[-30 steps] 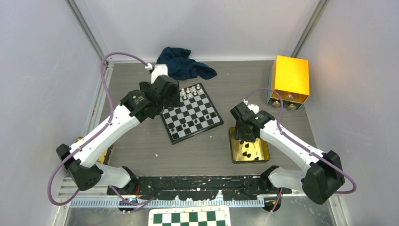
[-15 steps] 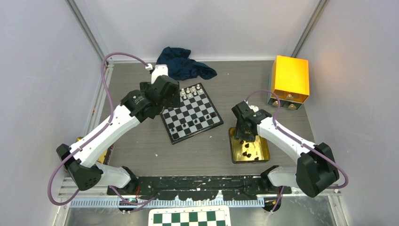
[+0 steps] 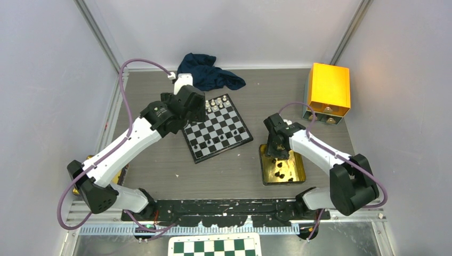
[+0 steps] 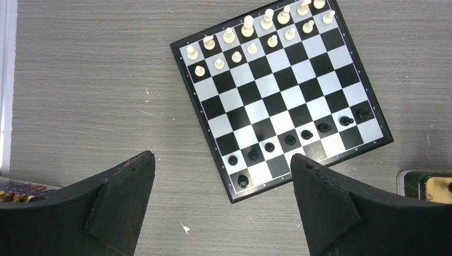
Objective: Set up the chess pieces on the board
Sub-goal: Pick up the chess piece from the storage box.
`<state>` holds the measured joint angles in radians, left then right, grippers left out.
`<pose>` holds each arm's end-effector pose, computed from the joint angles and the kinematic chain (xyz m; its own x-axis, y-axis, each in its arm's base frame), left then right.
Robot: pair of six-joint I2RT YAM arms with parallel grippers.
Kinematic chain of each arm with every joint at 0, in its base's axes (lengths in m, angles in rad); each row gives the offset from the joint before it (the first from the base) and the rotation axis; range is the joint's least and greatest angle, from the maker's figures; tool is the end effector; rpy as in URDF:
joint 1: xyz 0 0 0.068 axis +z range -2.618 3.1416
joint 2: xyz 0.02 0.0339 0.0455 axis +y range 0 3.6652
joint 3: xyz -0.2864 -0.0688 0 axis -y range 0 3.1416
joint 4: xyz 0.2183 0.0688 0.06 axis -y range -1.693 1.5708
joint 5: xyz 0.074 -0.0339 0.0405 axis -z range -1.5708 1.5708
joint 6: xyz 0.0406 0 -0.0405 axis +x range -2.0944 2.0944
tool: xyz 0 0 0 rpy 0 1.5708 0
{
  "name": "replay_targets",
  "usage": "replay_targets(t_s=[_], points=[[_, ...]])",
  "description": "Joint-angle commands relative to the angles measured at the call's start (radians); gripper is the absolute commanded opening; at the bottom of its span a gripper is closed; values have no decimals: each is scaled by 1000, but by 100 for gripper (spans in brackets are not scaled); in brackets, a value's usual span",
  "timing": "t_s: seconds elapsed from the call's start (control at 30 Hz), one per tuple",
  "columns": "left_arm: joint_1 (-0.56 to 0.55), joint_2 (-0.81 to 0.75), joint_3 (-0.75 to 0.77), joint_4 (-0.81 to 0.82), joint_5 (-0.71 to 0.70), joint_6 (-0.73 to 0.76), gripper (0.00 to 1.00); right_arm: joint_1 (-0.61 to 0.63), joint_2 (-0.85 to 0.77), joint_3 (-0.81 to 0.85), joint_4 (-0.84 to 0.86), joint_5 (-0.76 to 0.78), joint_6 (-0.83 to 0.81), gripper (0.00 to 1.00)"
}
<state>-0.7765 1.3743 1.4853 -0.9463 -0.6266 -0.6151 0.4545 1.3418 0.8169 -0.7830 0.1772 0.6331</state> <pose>0.1923 -0.1555 0.3989 -0.5976 -0.0682 -0.7989 -0.0708 0.9970 -0.0321 0.1861 0.0829 0.2249 -0.9308 0.1934 -0.3102 0.1981 0.9800 0.0165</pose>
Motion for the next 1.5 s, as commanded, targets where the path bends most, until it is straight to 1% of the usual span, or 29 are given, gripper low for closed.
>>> replay_targets(t_s=[0.0,0.3,0.63,0.73,0.9,0.97,1.0,1.07,1.2,1.47], points=[[8,7,21,40,-12,18,98,-15,12,-4,42,-17,-24,46],[14,25,35,38,-7,24,98,-27,32,-17,55,-41,-29,43],[20,39,40,43,-1,29,98,-27,20,-24,34,-43,-23,39],[21,39,40,43,1,29,98,-27,16,-24,28,-38,-21,36],[23,40,37,44,4,29,98,-28,23,-23,27,-38,-19,29],[25,39,35,44,5,30,98,-28,24,-24,26,-36,-18,23],[25,39,34,44,4,30,98,-26,22,-22,23,-34,-17,18],[26,36,31,44,4,30,98,-27,16,-21,19,-29,-16,10],[29,33,29,44,4,31,98,-28,10,-12,9,-23,-16,1],[32,23,26,44,-9,40,98,-27,-36,34,-51,4,-23,1]])
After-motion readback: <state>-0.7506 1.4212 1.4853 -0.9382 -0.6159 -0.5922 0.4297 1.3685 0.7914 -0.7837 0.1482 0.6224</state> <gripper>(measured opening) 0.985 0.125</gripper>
